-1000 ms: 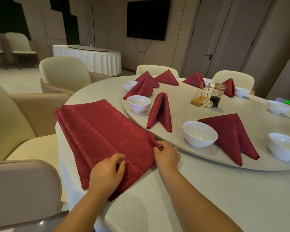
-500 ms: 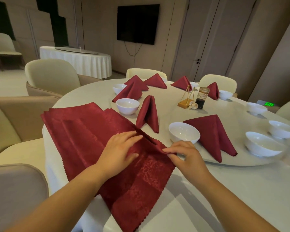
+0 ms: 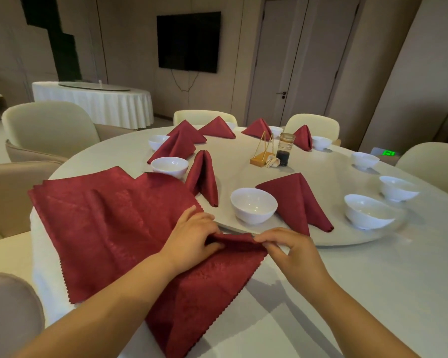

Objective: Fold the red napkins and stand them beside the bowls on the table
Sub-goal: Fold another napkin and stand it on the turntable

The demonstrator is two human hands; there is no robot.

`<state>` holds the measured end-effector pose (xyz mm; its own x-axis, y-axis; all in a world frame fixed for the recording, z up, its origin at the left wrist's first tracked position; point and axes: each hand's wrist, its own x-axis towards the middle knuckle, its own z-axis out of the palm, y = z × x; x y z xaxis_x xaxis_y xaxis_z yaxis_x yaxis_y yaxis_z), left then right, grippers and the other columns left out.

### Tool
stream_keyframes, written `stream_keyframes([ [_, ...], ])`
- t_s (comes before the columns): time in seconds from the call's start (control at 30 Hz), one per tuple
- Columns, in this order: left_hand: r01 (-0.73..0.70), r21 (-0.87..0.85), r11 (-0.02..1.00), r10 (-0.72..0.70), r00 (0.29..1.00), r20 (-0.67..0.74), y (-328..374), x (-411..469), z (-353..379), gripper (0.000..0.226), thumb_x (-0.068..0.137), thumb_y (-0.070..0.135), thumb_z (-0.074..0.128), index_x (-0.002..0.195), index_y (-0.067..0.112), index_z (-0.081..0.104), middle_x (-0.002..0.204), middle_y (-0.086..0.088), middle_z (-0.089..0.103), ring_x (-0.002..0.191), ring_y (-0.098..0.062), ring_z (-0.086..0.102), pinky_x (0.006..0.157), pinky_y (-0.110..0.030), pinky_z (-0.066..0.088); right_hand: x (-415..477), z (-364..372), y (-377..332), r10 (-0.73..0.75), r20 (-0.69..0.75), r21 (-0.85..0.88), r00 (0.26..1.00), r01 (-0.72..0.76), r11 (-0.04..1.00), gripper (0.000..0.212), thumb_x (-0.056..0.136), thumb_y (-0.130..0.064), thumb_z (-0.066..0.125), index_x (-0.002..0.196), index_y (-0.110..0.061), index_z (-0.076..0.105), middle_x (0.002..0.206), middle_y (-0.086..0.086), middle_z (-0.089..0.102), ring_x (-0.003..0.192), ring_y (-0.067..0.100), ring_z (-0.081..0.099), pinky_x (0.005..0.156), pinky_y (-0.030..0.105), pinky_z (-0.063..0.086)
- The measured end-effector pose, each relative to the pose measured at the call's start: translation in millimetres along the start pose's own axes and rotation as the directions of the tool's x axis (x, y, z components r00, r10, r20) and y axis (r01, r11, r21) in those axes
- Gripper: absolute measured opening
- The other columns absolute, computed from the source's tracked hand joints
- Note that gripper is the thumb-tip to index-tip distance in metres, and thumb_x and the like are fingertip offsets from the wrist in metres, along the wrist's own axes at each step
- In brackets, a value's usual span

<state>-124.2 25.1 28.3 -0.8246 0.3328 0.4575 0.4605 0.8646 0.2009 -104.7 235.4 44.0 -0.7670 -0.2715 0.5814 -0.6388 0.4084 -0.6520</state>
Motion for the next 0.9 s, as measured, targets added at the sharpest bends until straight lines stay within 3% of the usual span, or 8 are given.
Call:
stream_keyframes([
  [0.1, 0.027, 0.063, 0.998, -0.030, 0.998, 0.049, -5, 4, -10, 0.025, 0.085, 0.039, 0.059, 0.096, 0.017, 0.064, 0.091, 0.009, 0.064, 0.103, -0.009, 0.056, 0.108, -0.022, 0.002, 0, -18, -2, 0.045, -0.088, 0.015, 0.995, -0.043, 0.999, 0.046, 0.078, 0.013, 0.060, 0.077, -0.032, 0.065, 0.071, -0.036, 0.061, 0.072, -0.012, 0.058, 0.069, 0.002, 0.042],
  [0.27, 0.050, 0.119, 0.992, -0.056, 0.997, 0.047, -16, 3, -53, 0.035, 0.074, 0.060, 0.049, 0.082, 0.028, 0.061, 0.071, 0.021, 0.051, 0.087, -0.004, 0.053, 0.103, -0.020, 0.016, 9, -42, -18, 0.155, -0.202, 0.094, 0.967, -0.138, 0.986, 0.043, 0.084, 0.010, 0.052, 0.068, -0.028, 0.059, 0.062, -0.024, 0.062, 0.060, -0.007, 0.056, 0.059, 0.006, 0.042],
  [0.37, 0.048, -0.092, 0.995, -0.055, 0.995, -0.085, -11, -3, -94, 0.031, 0.062, 0.066, 0.048, 0.055, 0.036, 0.043, 0.047, 0.015, 0.046, 0.058, 0.002, 0.046, 0.073, -0.017, 0.035, 18, -57, -43, 0.179, -0.272, 0.148, 0.945, -0.142, 0.979, 0.040, 0.087, 0.007, 0.050, 0.067, -0.026, 0.057, 0.065, -0.013, 0.058, 0.055, -0.002, 0.054, 0.058, 0.013, 0.046],
  [0.43, 0.057, -0.261, 0.964, -0.102, 0.981, -0.162, 6, -7, -127, 0.031, 0.075, 0.043, 0.067, 0.054, 0.033, 0.047, 0.049, 0.015, 0.052, 0.057, 0.001, 0.050, 0.058, -0.017, 0.034, 25, -69, -66, 0.167, -0.340, 0.173, 0.925, -0.113, 0.978, 0.039, 0.088, 0.006, 0.048, 0.067, -0.026, 0.055, 0.069, -0.012, 0.056, 0.059, 0.001, 0.053, 0.066, 0.024, 0.047],
  [0.5, 0.045, -0.353, 0.935, -0.112, 0.979, -0.172, 28, -12, -162, 0.028, 0.073, 0.035, 0.074, 0.054, 0.028, 0.055, 0.054, 0.013, 0.054, 0.058, 0.001, 0.050, 0.056, -0.012, 0.036, 31, -81, -92, 0.071, -0.431, 0.109, 0.900, -0.026, 0.994, 0.040, 0.087, 0.006, 0.047, 0.067, -0.028, 0.052, 0.072, -0.016, 0.054, 0.063, -0.007, 0.051, 0.067, 0.013, 0.042],
  [0.57, -0.014, -0.421, 0.907, -0.075, 0.978, -0.193, 52, -22, -195, 0.020, 0.056, 0.053, 0.067, 0.060, 0.034, 0.061, 0.058, 0.015, 0.056, 0.056, 0.002, 0.051, 0.055, -0.010, 0.038, 35, -95, -123, -0.002, -0.501, 0.086, 0.866, 0.052, 0.995, 0.039, 0.087, 0.005, 0.046, 0.068, -0.029, 0.049, 0.072, -0.017, 0.052, 0.059, -0.013, 0.048, 0.059, 0.005, 0.036],
  [0.77, -0.201, -0.699, 0.686, 0.030, 0.968, -0.249, 120, -70, -268, 0.031, 0.038, 0.040, 0.084, 0.054, 0.031, 0.059, 0.053, 0.010, 0.059, 0.049, -0.001, 0.056, 0.047, -0.013, 0.046, 31, -131, -213, -0.281, -0.593, -0.103, 0.755, 0.276, 0.956, 0.026, 0.087, 0.005, 0.044, 0.080, -0.020, 0.049, 0.073, -0.019, 0.046, 0.066, -0.020, 0.045, 0.067, 0.001, 0.032],
  [0.9, -0.271, -0.855, 0.442, 0.121, 0.963, -0.242, 148, -100, -297, 0.053, 0.029, 0.049, 0.089, 0.074, 0.027, 0.072, 0.071, 0.005, 0.070, 0.059, -0.006, 0.066, 0.051, -0.016, 0.051, 24, -145, -258, -0.410, -0.584, -0.179, 0.701, 0.382, 0.907, 0.027, 0.086, 0.005, 0.046, 0.081, -0.021, 0.049, 0.074, -0.021, 0.047, 0.070, -0.021, 0.047, 0.069, 0.001, 0.034],
])
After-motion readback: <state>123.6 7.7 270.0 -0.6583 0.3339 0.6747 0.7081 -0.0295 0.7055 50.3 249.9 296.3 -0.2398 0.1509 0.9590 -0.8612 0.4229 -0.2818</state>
